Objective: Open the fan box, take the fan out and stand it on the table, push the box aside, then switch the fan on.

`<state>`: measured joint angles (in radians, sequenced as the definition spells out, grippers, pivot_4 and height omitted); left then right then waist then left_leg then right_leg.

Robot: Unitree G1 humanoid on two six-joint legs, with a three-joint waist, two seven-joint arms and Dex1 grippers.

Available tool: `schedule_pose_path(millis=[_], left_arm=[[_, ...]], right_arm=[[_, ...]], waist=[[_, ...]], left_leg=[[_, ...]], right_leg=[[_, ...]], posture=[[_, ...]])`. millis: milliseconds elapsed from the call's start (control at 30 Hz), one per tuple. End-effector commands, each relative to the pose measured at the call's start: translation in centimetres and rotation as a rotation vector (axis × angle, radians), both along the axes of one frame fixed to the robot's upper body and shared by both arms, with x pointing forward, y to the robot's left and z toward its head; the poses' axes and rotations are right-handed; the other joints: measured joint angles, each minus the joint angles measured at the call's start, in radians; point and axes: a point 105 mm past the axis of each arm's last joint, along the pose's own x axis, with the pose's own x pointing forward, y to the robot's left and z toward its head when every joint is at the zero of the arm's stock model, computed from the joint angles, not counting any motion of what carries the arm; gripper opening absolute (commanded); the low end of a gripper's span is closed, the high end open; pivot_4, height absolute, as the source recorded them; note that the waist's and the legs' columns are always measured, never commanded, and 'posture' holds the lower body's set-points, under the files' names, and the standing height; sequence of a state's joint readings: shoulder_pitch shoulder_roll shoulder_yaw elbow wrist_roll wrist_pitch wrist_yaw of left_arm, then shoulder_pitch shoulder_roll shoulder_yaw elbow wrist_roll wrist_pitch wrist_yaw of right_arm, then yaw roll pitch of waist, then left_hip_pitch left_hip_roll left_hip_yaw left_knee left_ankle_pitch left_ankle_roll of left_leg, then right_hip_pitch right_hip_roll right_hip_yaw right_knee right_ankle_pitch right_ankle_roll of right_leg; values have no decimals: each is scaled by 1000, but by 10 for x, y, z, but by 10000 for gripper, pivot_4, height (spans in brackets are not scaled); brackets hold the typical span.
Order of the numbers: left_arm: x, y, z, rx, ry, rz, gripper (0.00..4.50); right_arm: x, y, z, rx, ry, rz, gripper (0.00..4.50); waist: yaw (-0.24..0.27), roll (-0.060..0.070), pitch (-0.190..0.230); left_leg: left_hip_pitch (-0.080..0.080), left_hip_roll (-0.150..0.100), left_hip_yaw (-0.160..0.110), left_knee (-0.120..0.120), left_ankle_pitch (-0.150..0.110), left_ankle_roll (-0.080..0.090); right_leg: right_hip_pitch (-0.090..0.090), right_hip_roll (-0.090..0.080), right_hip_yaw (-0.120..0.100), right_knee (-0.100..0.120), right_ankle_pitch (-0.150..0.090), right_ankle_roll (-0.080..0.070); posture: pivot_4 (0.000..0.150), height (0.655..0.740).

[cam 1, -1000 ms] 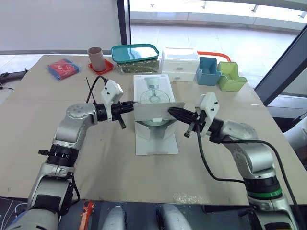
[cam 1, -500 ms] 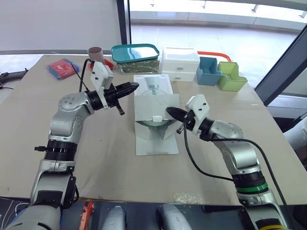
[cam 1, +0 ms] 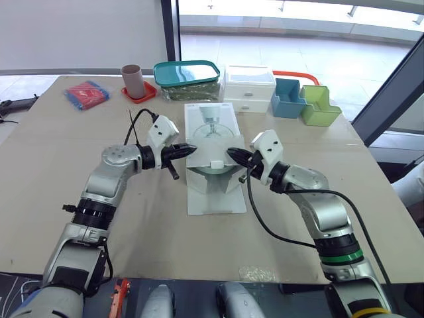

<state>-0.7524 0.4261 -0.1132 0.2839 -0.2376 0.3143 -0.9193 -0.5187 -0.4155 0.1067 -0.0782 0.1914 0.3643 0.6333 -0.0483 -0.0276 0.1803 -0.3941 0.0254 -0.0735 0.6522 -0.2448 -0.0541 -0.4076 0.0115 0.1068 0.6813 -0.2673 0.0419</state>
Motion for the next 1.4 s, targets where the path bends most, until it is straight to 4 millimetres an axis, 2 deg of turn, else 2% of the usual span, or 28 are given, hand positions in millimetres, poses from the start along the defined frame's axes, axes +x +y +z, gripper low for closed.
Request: schedule_pose_path(millis=[33, 233, 400, 567, 867, 1167, 1400], left_arm=[[0, -5, 9, 5, -30, -18, 0], [2, -7, -3, 44, 18, -22, 0], [3, -8, -6, 59, 24, -18, 0], [3, -8, -2, 47, 19, -17, 0], [3, -10, -3, 46, 17, -15, 0], [3, -8, -2, 45, 15, -8, 0], [3, -9, -1, 48, 13, -13, 0]], right_arm=[[-5, 0, 13, 2, -45, 15, 345], [-10, 0, 15, 12, -46, 27, 345], [-30, 5, 25, -22, -65, 139, 345], [-36, 8, 15, -133, -13, 137, 345], [-40, 18, 4, -177, 66, 105, 345], [-49, -3, -7, -204, 139, 36, 345], [-58, -29, -15, -241, 174, -27, 345]], waist=[[0, 0, 0], [0, 0, 0], [0, 0, 0], [0, 0, 0], [1, 0, 0], [1, 0, 0], [0, 0, 0]], left_leg=[[0, 0, 0, 0, 0, 0], [0, 0, 0, 0, 0, 0], [0, 0, 0, 0, 0, 0], [0, 0, 0, 0, 0, 0], [0, 0, 0, 0, 0, 0], [0, 0, 0, 0, 0, 0], [0, 0, 0, 0, 0, 0]], right_leg=[[0, 0, 0, 0, 0, 0], [0, 0, 0, 0, 0, 0], [0, 0, 0, 0, 0, 0], [1, 0, 0, 0, 0, 0], [1, 0, 0, 0, 0, 0], [1, 0, 0, 0, 0, 0], [1, 0, 0, 0, 0, 1]], posture=[[1500, 7400], [1500, 7400], [1500, 7400], [1500, 7400], [1500, 7400], [1500, 7400], [1500, 7400]])
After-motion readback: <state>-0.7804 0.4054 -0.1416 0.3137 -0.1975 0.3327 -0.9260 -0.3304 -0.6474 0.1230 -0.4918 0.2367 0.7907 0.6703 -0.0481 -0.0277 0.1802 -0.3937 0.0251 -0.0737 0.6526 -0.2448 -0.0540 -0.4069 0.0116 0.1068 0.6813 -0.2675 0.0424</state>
